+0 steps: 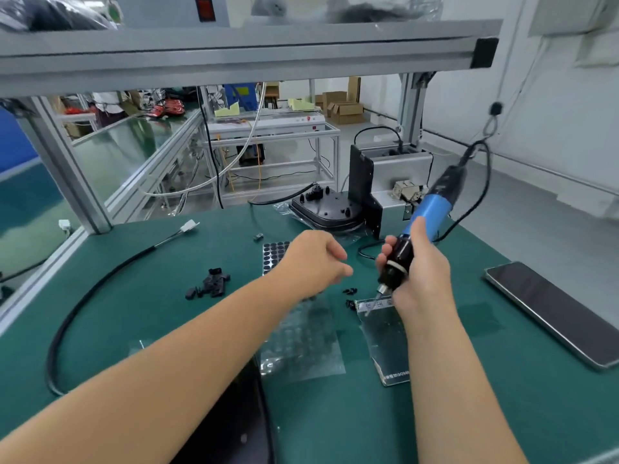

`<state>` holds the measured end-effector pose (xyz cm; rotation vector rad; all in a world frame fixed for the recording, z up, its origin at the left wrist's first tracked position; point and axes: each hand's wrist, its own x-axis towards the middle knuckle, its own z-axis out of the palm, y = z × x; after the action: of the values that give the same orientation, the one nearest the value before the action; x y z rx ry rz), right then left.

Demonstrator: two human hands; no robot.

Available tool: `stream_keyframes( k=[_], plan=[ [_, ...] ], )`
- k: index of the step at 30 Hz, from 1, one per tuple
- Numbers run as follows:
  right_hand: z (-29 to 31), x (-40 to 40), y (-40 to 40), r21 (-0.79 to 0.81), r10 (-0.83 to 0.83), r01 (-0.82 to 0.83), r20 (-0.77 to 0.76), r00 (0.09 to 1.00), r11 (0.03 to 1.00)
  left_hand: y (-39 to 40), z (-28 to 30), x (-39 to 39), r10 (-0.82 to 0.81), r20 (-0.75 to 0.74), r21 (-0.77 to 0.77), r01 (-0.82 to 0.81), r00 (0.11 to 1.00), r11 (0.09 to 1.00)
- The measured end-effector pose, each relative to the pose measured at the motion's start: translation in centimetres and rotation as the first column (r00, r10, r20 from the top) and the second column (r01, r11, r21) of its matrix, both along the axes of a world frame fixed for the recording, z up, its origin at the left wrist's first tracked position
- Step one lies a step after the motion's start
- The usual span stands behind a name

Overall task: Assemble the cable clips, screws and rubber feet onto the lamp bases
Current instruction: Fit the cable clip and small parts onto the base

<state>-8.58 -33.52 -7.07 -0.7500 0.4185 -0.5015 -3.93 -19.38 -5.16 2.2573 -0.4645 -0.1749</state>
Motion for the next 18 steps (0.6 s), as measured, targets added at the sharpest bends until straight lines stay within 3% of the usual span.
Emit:
stream_keyframes(
  k=[3,7,18],
  plan=[
    [1.3,-0.6,0.8,0.199,0.048,-0.104,0.269,0.962,0.974,3.6,1.2,-2.7,-0.080,-0.088,-0.099,0.072,0.993,0.992],
    [2.6,-1.2,2.9,0.253,0.120,-0.266,0.475,0.872,0.930,7.5,1.4,-5.5,-0.097,-0.093,-0.174,0.080,0.991,0.982],
    [2.5,-1.4,7.3,0.052,0.254,-0.311,0.459,0.852,0.949,9.7,0.4,-6.8,-0.048,-0.105,-0.298,0.014,0.993,0.955]
  ],
)
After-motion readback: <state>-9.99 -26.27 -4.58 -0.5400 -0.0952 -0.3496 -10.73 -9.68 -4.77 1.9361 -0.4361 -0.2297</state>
